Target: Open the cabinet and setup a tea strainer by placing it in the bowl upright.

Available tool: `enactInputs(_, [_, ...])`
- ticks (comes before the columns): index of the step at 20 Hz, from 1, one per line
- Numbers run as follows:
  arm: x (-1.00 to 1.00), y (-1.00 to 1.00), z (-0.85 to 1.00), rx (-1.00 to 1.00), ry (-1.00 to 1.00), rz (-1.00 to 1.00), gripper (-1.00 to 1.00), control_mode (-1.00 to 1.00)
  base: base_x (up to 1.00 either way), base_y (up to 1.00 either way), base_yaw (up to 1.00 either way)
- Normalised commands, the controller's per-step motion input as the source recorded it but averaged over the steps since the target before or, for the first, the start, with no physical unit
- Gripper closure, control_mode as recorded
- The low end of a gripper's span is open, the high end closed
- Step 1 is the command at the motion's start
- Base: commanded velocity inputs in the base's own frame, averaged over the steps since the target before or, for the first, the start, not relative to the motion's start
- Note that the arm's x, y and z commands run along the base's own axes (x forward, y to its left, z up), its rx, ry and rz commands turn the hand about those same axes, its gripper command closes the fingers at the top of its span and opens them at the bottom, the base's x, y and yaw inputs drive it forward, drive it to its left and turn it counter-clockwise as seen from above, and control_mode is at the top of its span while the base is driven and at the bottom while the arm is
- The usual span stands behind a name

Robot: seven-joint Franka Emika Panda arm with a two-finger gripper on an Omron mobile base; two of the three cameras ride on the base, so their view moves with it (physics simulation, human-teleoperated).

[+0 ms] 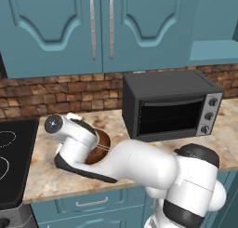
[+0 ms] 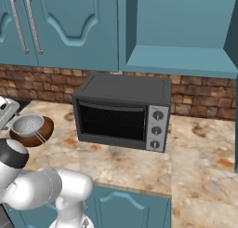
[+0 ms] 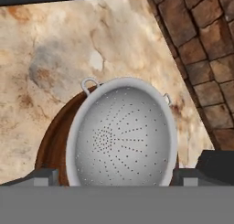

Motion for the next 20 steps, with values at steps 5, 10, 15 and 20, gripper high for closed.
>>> enactInputs(5, [-0.58,-0.57,0.3,0.22,0.12,-0.25,-1.0,-1.0,0.0,0.0,0.0])
enactInputs(10, [-0.67,-0.96,0.51,0.25,0.05,-0.34,-1.0,-1.0,0.0,0.0,0.0])
enactInputs(15, [-0.34,-1.0,0.55,0.2,0.04,-0.43,-1.0,-1.0,0.0,0.0,0.0])
enactInputs(20, [-0.33,-1.0,0.37,0.25,0.04,-0.42,-1.0,-1.0,0.0,0.0,0.0])
